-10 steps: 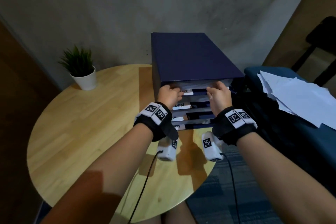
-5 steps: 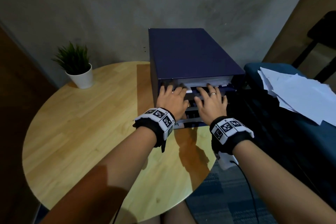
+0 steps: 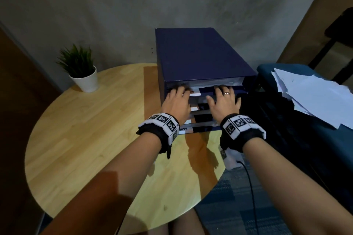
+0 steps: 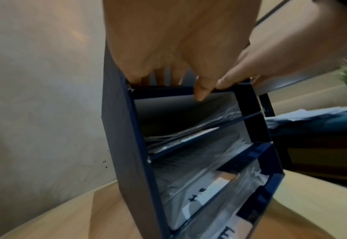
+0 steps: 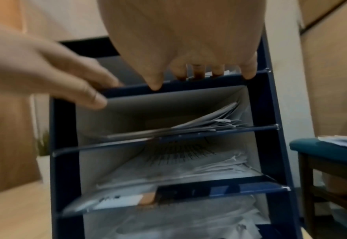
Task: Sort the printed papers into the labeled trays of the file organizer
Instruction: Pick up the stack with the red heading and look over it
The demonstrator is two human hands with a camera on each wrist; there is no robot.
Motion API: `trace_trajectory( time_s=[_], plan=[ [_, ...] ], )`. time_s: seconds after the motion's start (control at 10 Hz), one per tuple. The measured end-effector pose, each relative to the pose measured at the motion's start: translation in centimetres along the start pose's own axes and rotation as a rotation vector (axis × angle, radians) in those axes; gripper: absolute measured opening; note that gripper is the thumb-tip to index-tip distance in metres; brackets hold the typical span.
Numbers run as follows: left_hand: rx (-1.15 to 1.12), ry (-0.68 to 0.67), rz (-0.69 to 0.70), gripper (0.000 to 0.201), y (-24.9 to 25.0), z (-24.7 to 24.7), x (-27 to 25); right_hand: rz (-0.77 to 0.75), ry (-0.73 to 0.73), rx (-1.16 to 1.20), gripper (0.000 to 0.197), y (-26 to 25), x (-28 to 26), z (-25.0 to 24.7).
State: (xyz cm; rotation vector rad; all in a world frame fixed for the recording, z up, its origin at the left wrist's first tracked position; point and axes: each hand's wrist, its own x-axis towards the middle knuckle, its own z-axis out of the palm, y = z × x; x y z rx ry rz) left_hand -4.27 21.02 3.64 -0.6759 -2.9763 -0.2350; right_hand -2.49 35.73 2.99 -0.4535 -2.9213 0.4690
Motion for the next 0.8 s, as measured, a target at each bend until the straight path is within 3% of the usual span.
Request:
trace_trajectory(
  time_s=[0.2, 0.3, 0.5, 0.6, 0.8],
  plan=[
    [-0.012, -0.061, -0.006, 0.057, 0.5, -0.3, 0.3, -0.006, -0.042, -0.014, 0.058, 0.8, -0.3, 0.1],
    [-0.035, -0.056, -0.004, 0.060, 0.4, -0.3, -0.2, -0.021, -0.033, -0.024, 0.063, 1.5, -0.8, 0.5],
    [-0.171, 0.020, 0.039, 0.061, -1.2, 0.9, -3.1, -0.093, -0.179, 0.004, 0.077, 2.4, -0.9, -0.1],
    [-0.226, 0.004, 0.016, 0.057, -1.3, 0.4, -4.7, -0.099, -0.183, 0.052, 0.073, 2.6, -2.5, -0.5],
    [-0.199, 0.020, -0.063, 0.039, -1.7, -3.3, -7.8, -0.134, -0.219, 0.115, 0.035, 0.9, -6.3, -1.7]
  ],
)
